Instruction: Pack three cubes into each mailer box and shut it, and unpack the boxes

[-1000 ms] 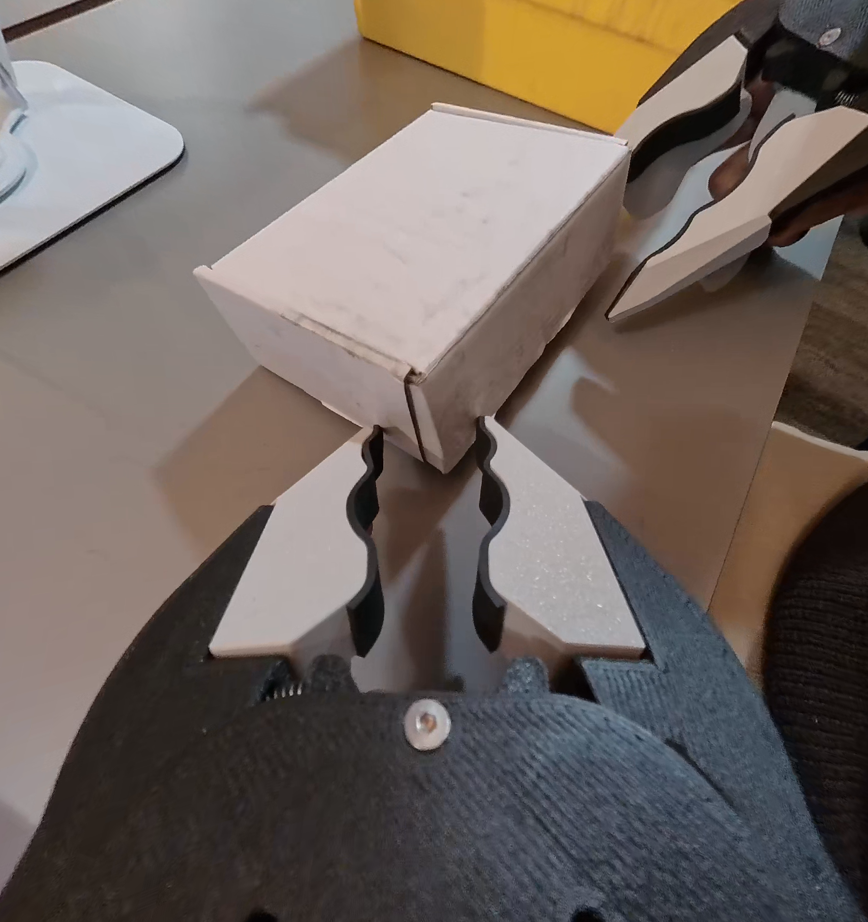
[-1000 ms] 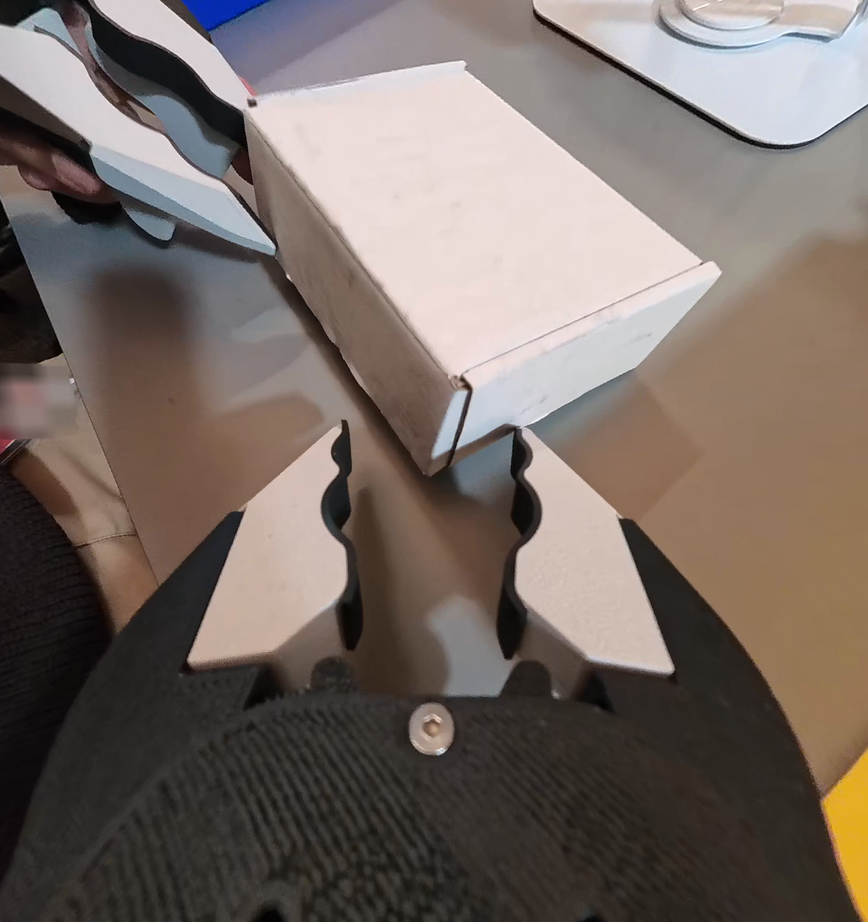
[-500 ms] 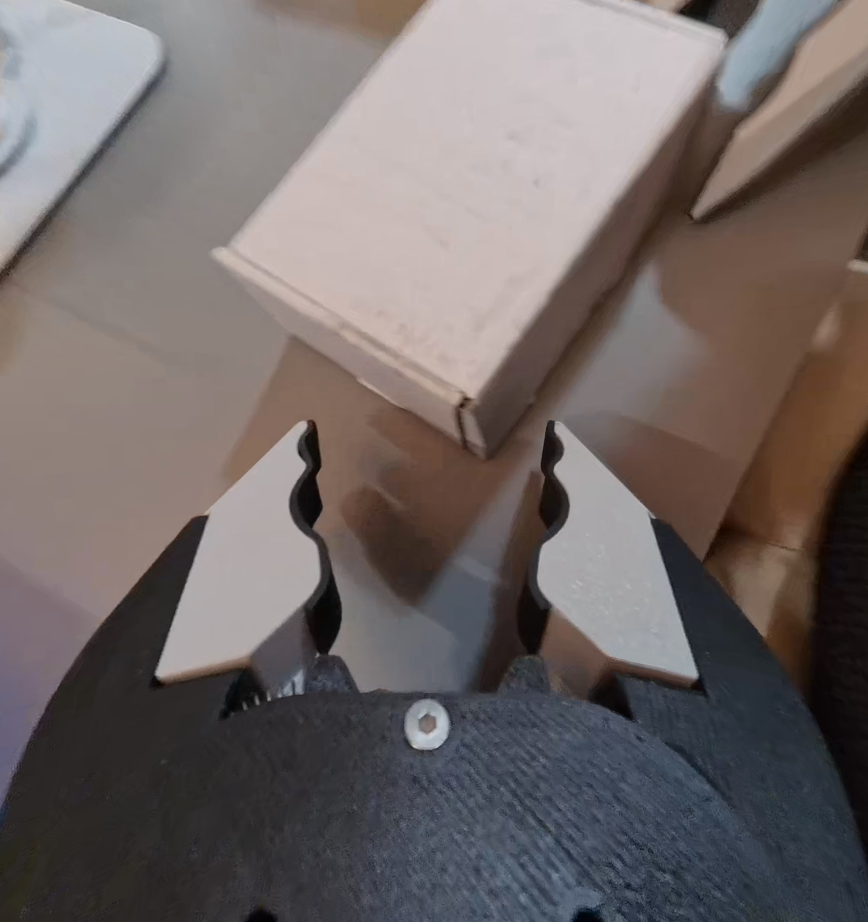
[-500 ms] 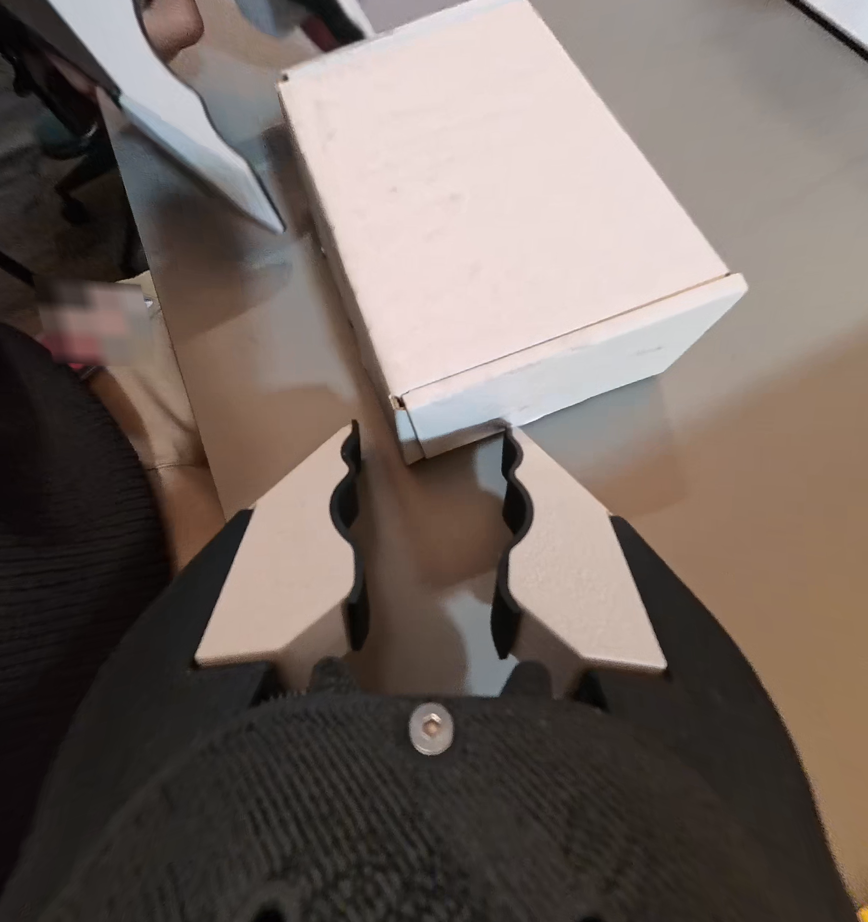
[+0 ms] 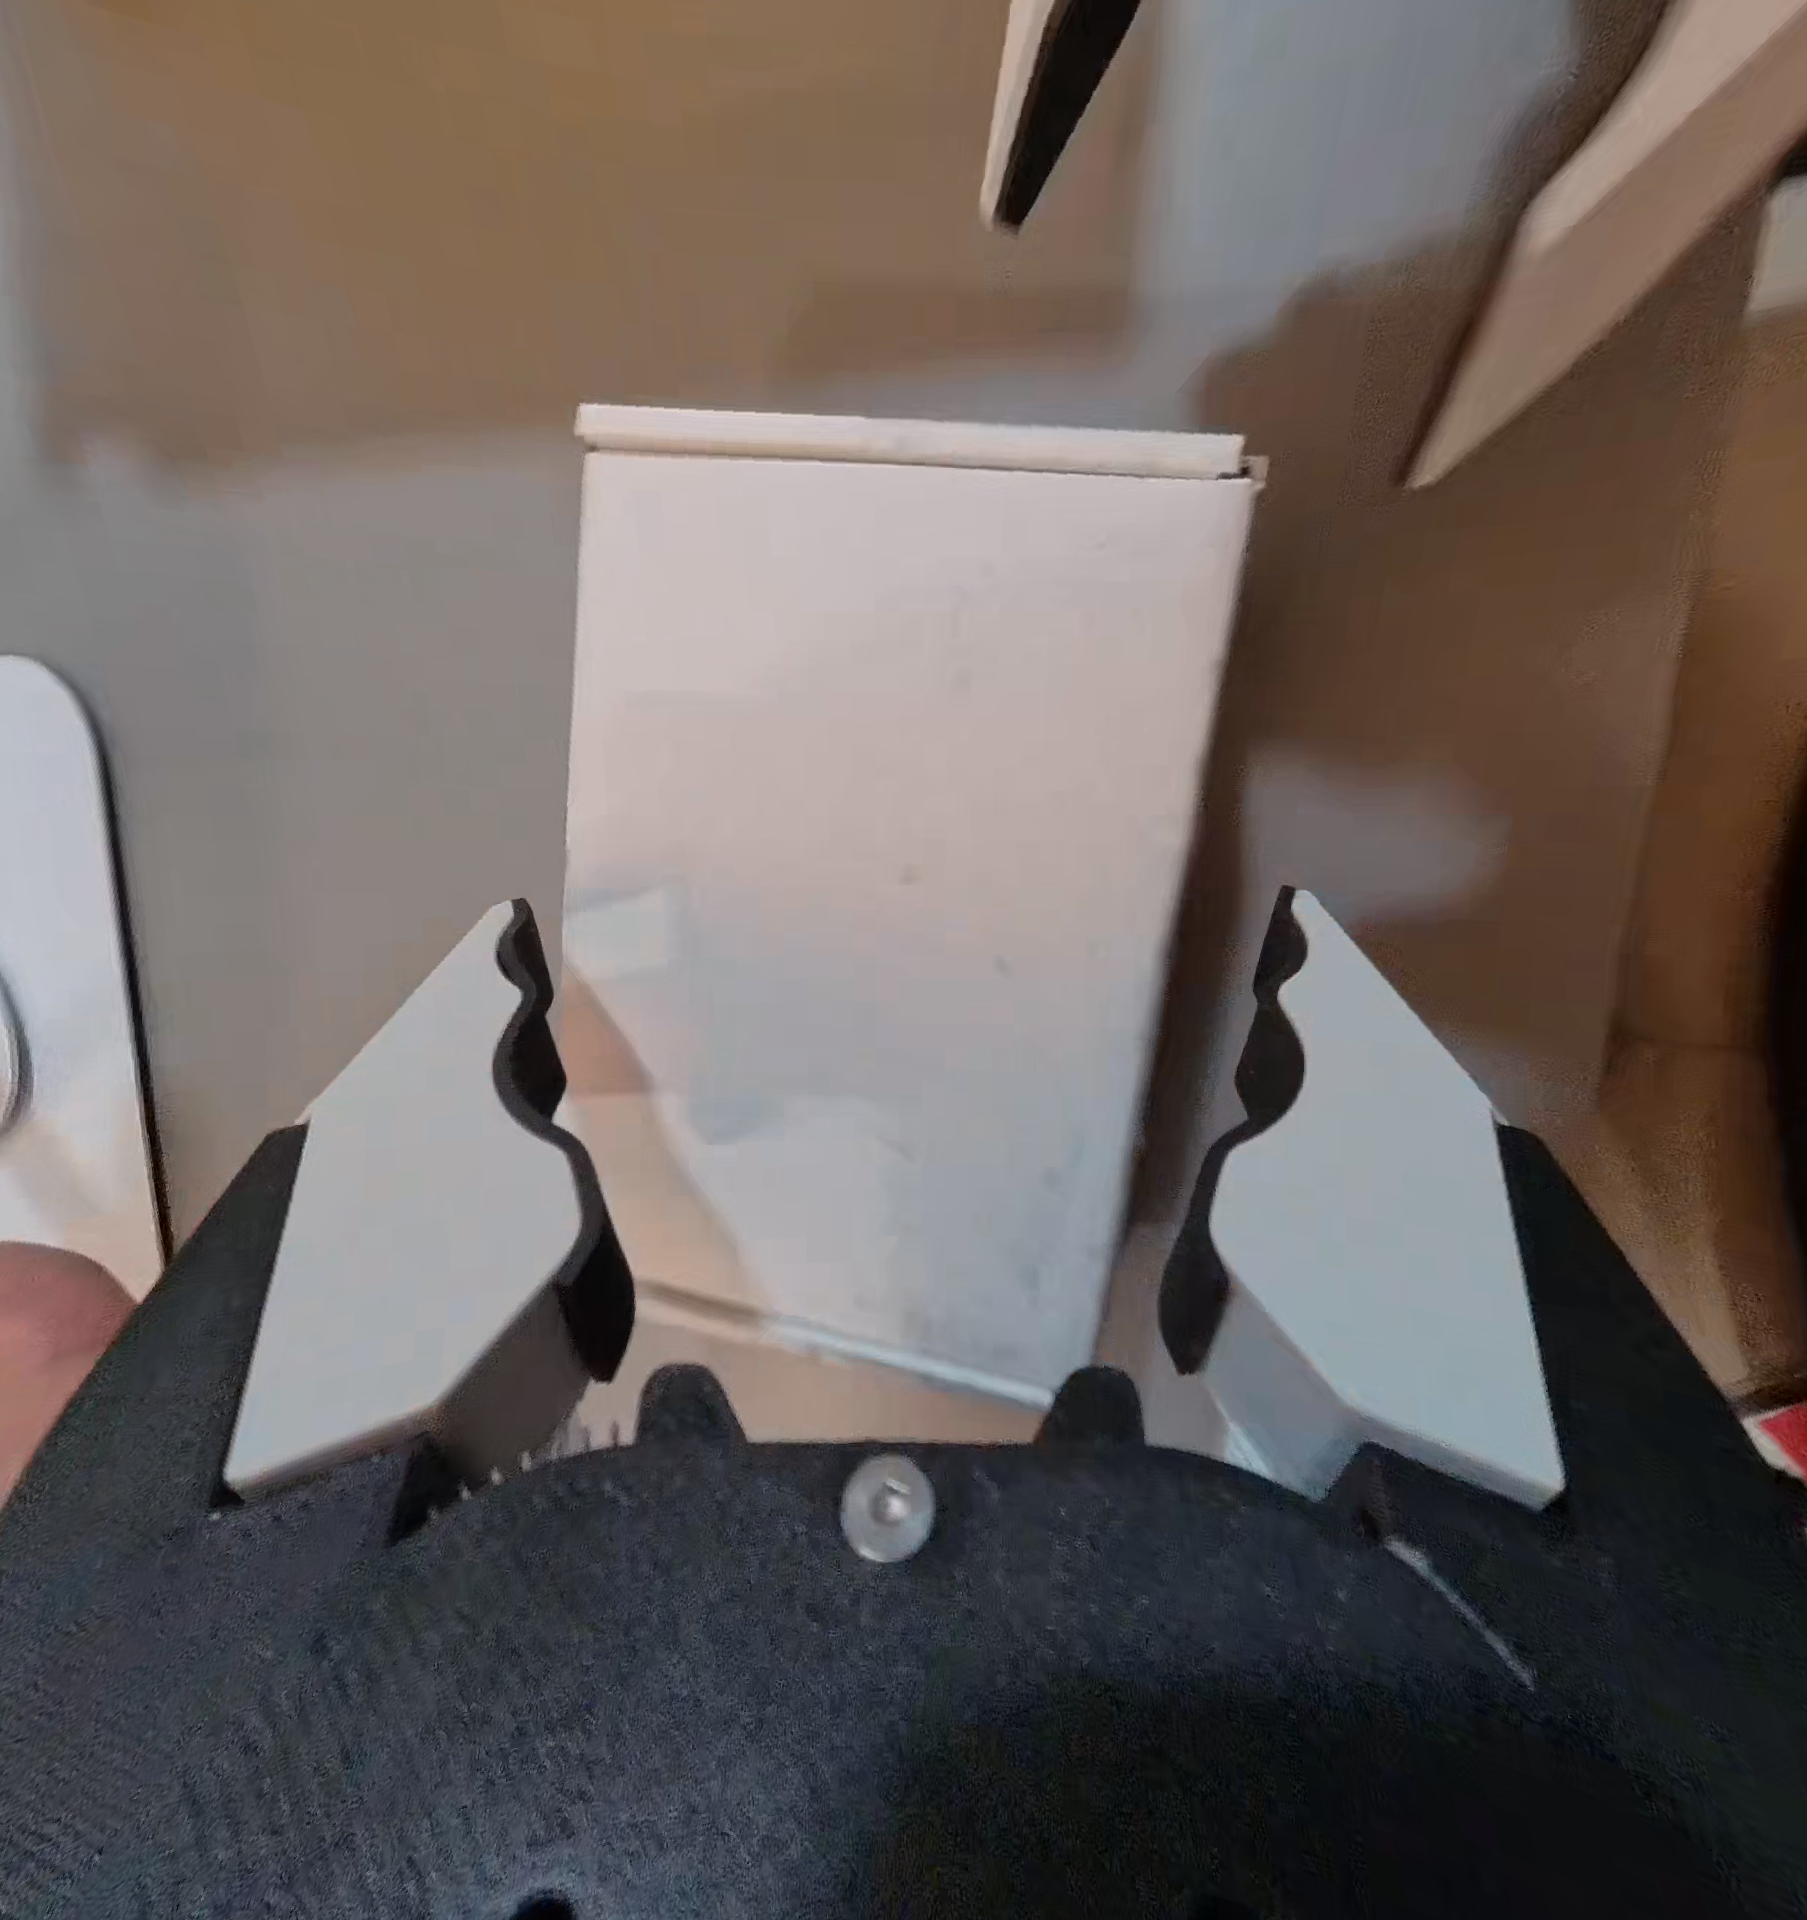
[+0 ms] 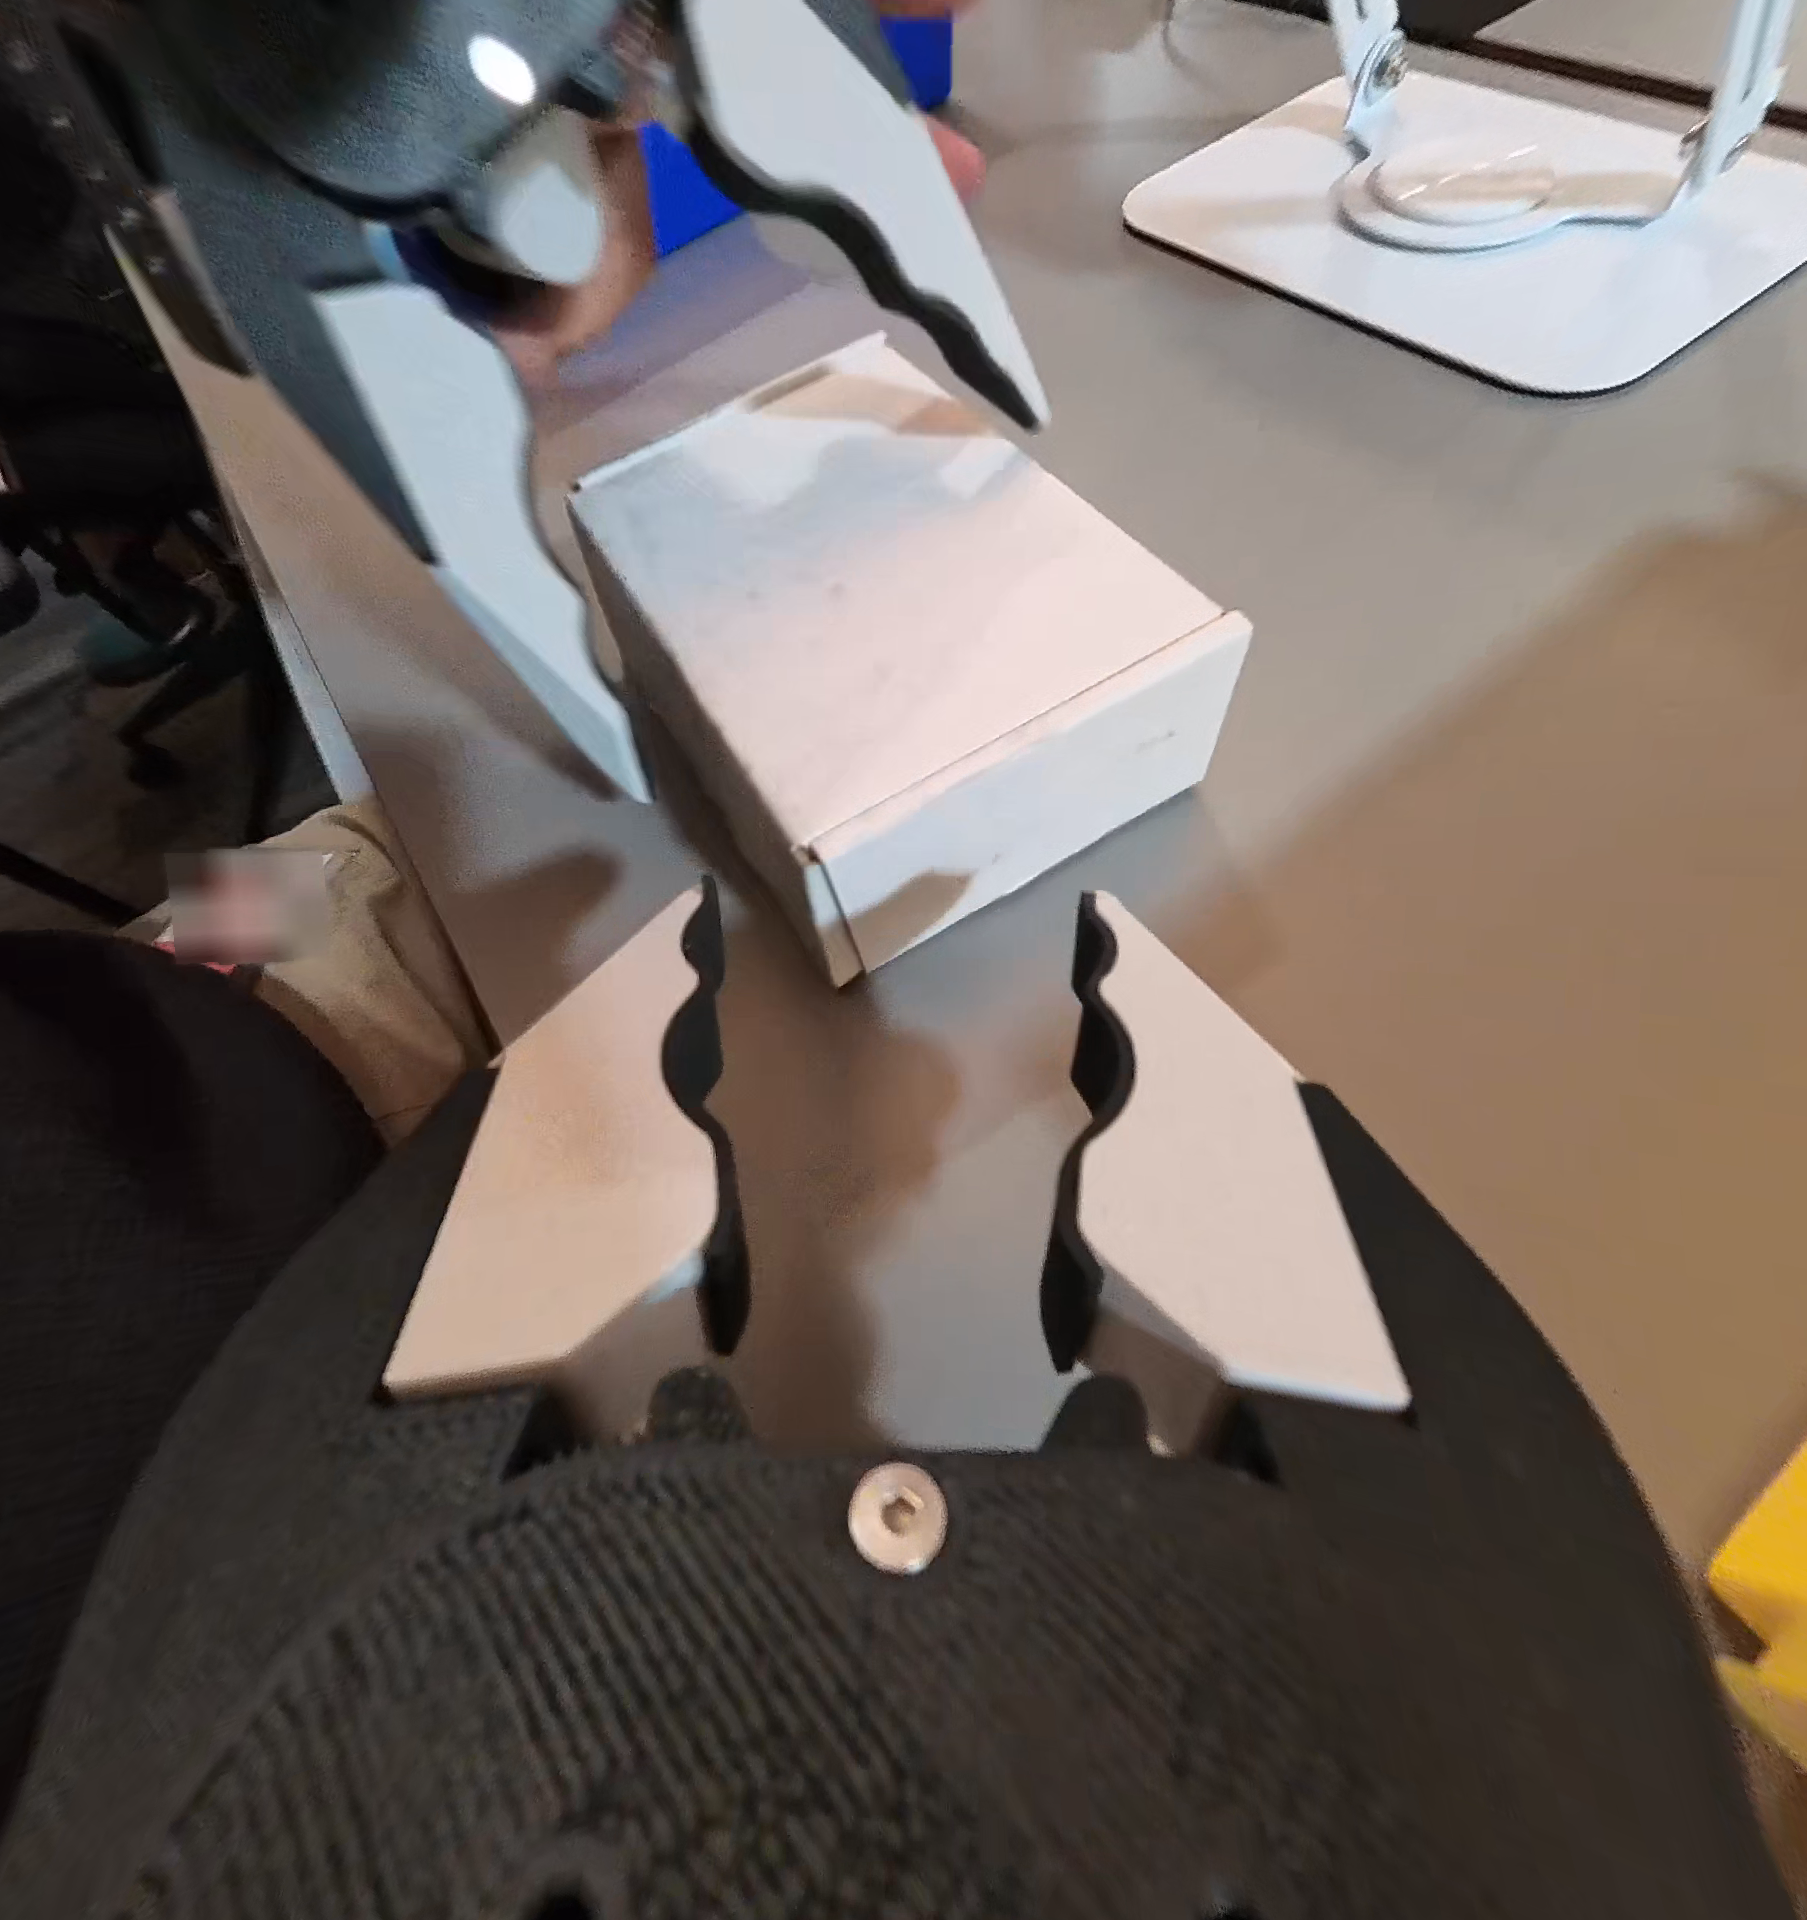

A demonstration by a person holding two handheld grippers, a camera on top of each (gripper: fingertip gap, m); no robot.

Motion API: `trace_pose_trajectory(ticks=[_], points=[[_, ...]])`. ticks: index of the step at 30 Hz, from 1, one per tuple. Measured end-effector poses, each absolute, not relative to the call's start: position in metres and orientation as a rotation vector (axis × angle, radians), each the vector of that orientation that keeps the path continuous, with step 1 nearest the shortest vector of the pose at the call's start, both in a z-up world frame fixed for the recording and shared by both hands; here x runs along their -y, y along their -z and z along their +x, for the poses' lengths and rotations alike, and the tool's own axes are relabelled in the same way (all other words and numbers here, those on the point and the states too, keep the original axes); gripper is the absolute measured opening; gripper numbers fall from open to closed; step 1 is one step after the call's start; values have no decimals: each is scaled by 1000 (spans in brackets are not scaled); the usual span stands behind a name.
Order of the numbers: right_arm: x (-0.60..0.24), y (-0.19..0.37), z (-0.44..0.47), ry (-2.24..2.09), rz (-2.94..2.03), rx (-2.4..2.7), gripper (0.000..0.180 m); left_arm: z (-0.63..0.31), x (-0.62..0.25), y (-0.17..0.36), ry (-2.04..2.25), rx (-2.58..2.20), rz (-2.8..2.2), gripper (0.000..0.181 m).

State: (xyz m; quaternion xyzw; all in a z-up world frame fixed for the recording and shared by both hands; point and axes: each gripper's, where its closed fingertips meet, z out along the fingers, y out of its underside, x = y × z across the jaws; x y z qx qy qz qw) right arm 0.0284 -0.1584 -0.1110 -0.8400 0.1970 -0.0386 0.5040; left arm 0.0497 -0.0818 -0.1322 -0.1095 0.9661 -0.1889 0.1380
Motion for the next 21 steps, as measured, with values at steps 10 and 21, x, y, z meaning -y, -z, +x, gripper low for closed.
trace_pose_trajectory(ticks=[10,21], points=[[175,101,22,163,-1979,-441,63,61,93,161,439,-2875,-265,143],[174,57,27,30,-1660,-571,80,43,119,91,1156,-2736,-758,142]])
